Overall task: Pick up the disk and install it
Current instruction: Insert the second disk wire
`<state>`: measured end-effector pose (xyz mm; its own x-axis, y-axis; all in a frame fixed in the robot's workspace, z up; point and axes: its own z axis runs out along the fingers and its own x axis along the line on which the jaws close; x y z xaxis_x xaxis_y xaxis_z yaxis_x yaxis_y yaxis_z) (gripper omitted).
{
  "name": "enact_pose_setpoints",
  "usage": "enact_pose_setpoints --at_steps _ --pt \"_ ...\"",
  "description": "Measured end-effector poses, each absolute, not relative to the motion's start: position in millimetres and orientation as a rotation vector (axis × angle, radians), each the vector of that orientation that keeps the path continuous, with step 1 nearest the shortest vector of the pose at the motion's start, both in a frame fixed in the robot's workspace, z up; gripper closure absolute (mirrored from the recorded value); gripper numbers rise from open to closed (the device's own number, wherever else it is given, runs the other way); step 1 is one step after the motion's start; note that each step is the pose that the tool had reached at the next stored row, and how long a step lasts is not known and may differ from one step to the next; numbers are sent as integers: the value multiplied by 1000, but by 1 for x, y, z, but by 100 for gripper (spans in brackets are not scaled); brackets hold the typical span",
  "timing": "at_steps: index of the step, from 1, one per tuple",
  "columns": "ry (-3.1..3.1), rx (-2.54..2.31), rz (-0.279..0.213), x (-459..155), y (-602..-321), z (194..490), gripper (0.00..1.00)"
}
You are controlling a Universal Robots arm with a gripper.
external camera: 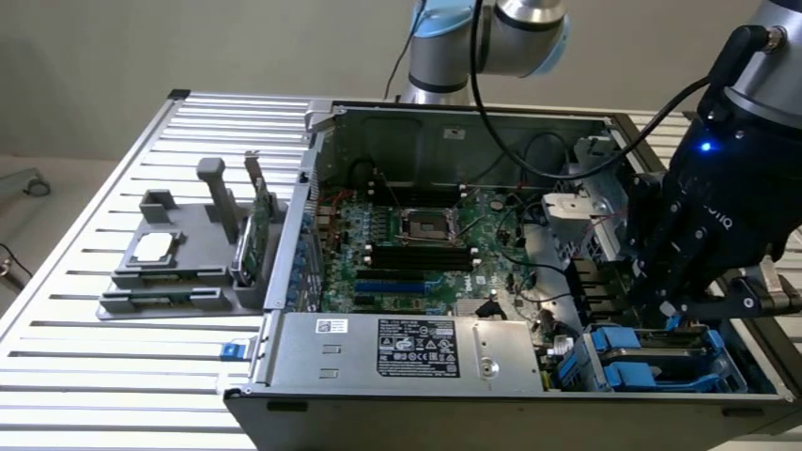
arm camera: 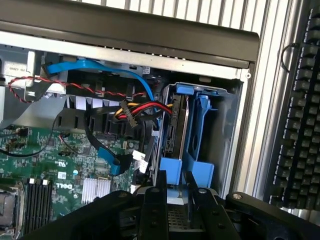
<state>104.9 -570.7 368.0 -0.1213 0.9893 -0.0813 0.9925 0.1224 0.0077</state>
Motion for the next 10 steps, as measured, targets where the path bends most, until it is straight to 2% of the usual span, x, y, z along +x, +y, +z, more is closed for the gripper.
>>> enact_pose_setpoints --at_steps 10 --pt "2290 2028 -51 92 -536 368 73"
